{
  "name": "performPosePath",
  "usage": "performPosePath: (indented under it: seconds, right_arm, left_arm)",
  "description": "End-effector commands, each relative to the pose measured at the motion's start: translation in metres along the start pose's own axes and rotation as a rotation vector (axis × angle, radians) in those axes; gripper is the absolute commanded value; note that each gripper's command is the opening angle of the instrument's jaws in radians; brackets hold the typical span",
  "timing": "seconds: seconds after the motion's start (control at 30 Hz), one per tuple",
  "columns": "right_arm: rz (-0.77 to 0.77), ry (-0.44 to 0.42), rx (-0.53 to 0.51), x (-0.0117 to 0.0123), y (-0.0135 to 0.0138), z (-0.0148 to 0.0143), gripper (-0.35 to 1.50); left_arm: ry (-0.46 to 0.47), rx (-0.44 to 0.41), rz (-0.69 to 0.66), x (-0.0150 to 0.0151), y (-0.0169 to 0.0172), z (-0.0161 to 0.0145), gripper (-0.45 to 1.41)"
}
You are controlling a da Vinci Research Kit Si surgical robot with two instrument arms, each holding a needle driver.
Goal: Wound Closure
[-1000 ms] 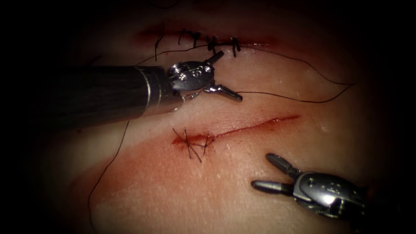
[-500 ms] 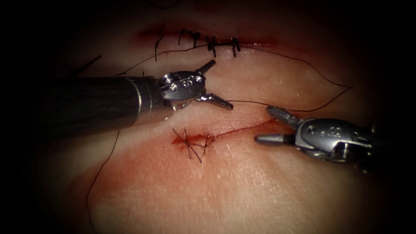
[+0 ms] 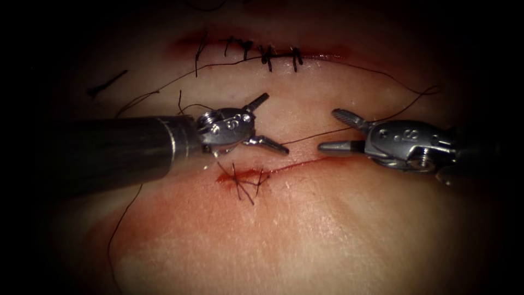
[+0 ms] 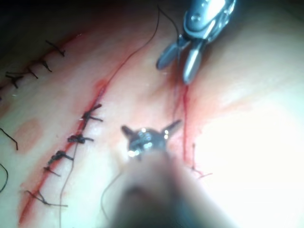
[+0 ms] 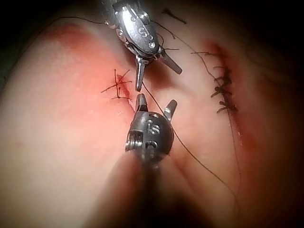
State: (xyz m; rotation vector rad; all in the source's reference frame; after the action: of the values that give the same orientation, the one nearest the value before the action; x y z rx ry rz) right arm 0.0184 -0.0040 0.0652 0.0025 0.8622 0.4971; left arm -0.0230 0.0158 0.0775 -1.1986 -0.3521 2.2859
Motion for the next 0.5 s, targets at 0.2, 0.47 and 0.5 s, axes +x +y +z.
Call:
performPosePath:
  seconds: [0.2,0.47,0.5]
  right_arm:
    - [-0.015,-0.026,-0.017,-0.003,0.0008,0.004,1.3]
    - [-0.045,-0.024,0.124,-0.0053,0.0015,0.004,-0.35]
    - [-0.045,-0.027,0.121,-0.0055,0.0019,0.0039,-0.35]
  left_arm:
    - [0.002,-0.024,-0.009,-0.0004,0.0007,-0.0015,1.13]
    - [0.004,-0.038,-0.017,-0.0012,0.0034,-0.0049,1.13]
    - [0.01,-0.042,-0.017,-0.0011,0.0039,-0.0053,1.15]
